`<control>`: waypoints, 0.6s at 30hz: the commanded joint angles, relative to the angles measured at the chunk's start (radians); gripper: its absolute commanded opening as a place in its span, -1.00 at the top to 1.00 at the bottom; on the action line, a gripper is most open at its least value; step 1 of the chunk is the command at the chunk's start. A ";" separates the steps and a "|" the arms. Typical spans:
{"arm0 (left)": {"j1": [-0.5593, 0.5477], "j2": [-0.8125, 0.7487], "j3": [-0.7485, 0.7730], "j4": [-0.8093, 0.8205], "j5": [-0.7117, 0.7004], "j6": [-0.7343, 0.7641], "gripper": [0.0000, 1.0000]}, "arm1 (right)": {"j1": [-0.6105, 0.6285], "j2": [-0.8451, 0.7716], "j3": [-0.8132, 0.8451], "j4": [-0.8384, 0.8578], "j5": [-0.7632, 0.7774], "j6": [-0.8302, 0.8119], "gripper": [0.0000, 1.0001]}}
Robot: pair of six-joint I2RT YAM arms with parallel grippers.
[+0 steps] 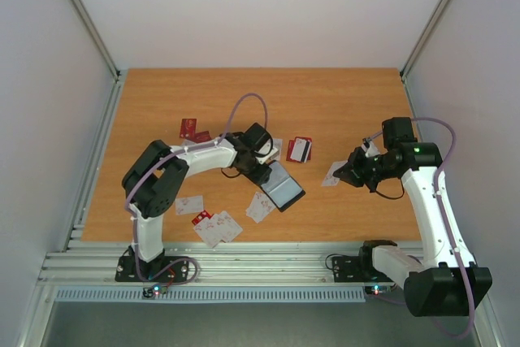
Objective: Put the credit cards into the card holder
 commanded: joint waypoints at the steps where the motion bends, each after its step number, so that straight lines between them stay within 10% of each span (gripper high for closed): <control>1: 0.014 0.053 -0.098 -0.033 0.065 -0.097 -0.04 | -0.007 -0.006 0.026 -0.017 -0.008 -0.008 0.98; 18: -0.049 -0.048 -0.272 -0.003 0.266 -0.603 0.06 | -0.007 0.038 0.021 0.064 -0.001 -0.007 0.97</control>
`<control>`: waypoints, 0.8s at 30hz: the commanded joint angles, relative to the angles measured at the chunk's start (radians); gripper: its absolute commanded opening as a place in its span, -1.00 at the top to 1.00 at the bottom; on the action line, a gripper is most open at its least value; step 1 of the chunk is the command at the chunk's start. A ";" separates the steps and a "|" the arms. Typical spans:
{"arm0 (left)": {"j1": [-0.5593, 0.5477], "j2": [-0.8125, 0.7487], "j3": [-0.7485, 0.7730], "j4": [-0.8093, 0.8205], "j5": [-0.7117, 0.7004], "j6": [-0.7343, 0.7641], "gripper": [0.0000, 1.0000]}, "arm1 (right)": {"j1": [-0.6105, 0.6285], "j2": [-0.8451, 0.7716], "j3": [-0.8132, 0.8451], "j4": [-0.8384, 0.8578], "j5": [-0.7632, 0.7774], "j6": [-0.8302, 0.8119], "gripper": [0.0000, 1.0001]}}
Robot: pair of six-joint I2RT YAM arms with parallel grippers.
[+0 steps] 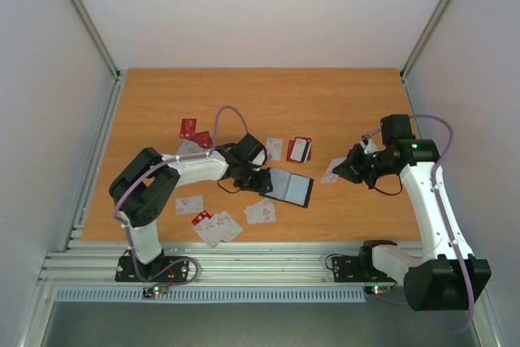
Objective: Put the credit cards into the card holder
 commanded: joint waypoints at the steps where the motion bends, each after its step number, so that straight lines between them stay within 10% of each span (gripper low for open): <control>1: -0.065 0.059 -0.062 -0.192 0.096 -0.160 0.06 | -0.006 0.004 0.016 0.032 -0.001 0.000 0.98; 13: -0.095 -0.053 -0.005 -0.285 0.004 -0.124 0.06 | 0.001 -0.006 -0.178 0.260 -0.187 -0.039 0.97; 24: -0.017 -0.103 0.044 -0.274 -0.013 -0.088 0.09 | 0.162 0.101 -0.290 0.621 -0.038 -0.080 0.98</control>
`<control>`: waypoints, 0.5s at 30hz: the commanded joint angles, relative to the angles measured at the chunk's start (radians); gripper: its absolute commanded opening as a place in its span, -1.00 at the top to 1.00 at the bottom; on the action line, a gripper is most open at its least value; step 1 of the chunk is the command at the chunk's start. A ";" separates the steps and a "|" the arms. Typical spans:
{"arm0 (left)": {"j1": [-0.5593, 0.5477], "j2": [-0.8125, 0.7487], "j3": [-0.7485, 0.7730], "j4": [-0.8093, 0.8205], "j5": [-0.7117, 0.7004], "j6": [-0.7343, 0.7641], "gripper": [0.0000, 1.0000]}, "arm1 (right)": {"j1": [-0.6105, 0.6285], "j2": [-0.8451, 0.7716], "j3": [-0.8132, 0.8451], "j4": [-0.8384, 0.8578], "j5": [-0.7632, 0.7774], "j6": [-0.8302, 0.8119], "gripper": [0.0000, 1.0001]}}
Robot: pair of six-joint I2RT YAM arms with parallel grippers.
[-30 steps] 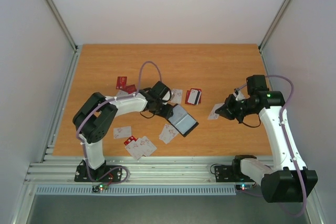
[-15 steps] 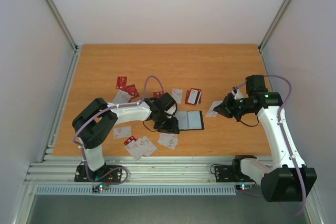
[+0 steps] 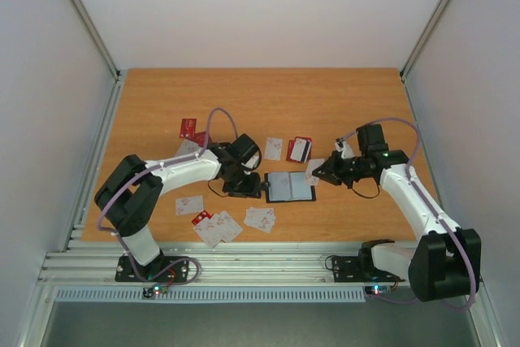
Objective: Put the credit cards into the card holder
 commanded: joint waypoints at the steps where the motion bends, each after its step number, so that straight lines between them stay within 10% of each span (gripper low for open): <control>1: 0.020 0.032 0.046 0.012 -0.006 0.024 0.12 | 0.078 0.051 -0.043 0.235 0.088 -0.016 0.98; 15: 0.070 0.212 0.167 0.024 0.078 0.054 0.43 | 0.120 0.198 -0.155 0.510 0.142 -0.114 0.98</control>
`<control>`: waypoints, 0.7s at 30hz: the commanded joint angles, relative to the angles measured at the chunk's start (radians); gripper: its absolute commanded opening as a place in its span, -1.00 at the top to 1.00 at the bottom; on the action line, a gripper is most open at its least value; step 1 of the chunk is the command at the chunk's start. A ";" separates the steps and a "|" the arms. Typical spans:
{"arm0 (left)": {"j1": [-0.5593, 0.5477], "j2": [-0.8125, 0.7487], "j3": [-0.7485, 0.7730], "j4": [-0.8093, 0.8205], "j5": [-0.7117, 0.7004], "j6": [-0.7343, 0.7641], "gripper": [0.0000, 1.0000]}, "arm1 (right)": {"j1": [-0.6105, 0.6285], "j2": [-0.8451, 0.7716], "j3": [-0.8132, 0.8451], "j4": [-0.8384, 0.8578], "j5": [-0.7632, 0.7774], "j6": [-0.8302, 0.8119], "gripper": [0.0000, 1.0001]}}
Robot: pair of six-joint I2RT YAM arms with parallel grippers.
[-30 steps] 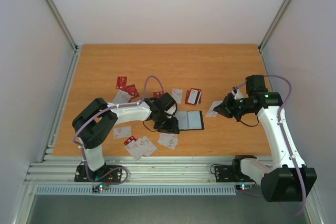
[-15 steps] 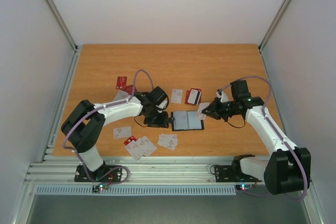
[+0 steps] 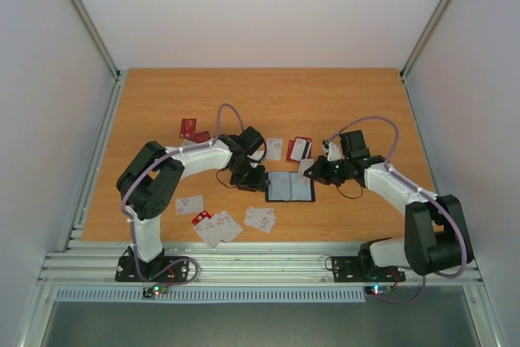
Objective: Put the credit cards into the card holder
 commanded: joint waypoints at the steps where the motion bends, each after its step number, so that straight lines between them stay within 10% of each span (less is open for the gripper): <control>1: 0.015 0.045 0.047 0.007 0.030 0.027 0.45 | 0.004 0.040 -0.016 0.098 -0.007 -0.064 0.98; 21: 0.017 0.110 0.109 -0.022 0.023 0.047 0.61 | 0.004 0.156 -0.051 0.164 -0.147 0.076 0.98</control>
